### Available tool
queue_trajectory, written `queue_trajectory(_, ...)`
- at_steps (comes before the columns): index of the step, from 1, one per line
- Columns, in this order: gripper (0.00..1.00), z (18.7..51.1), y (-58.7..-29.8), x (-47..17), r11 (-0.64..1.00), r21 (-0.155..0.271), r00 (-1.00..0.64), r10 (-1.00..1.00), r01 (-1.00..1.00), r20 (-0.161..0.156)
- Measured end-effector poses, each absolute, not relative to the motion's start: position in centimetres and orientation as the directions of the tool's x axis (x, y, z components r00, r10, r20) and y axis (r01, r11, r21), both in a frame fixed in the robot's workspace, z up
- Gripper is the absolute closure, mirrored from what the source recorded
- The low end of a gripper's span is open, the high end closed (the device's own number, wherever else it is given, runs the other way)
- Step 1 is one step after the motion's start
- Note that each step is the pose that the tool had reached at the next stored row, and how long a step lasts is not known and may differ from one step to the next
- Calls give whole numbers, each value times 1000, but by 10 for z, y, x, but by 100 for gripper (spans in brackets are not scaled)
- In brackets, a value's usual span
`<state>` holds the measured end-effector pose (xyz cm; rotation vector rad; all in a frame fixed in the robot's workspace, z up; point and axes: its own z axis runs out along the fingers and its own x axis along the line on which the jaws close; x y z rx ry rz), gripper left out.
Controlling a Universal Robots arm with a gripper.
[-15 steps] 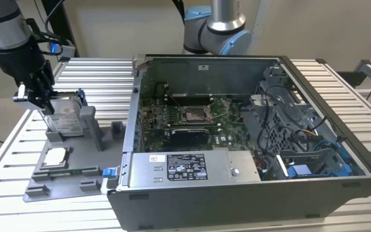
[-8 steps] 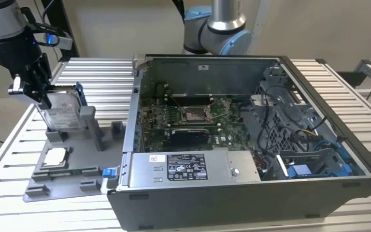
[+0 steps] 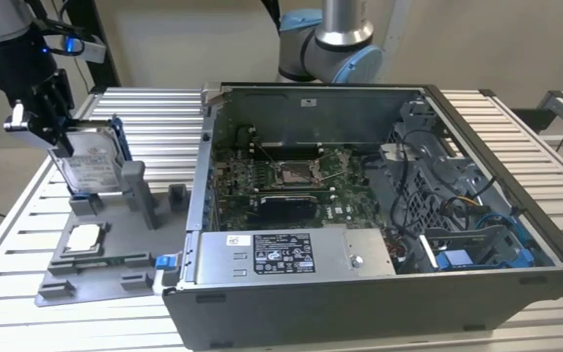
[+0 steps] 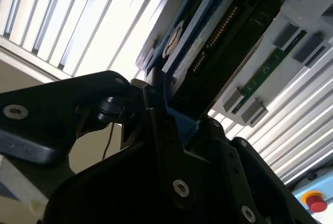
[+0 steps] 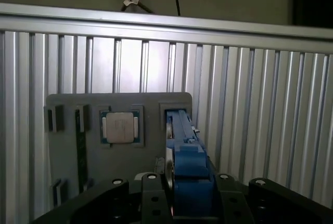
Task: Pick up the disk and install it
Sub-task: 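Pick up the disk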
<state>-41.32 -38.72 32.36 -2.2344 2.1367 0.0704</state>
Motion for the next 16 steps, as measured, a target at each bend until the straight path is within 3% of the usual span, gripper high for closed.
queue_trajectory(16,100,357,-387,-413,-44,-4,45,-997,-999,-67)
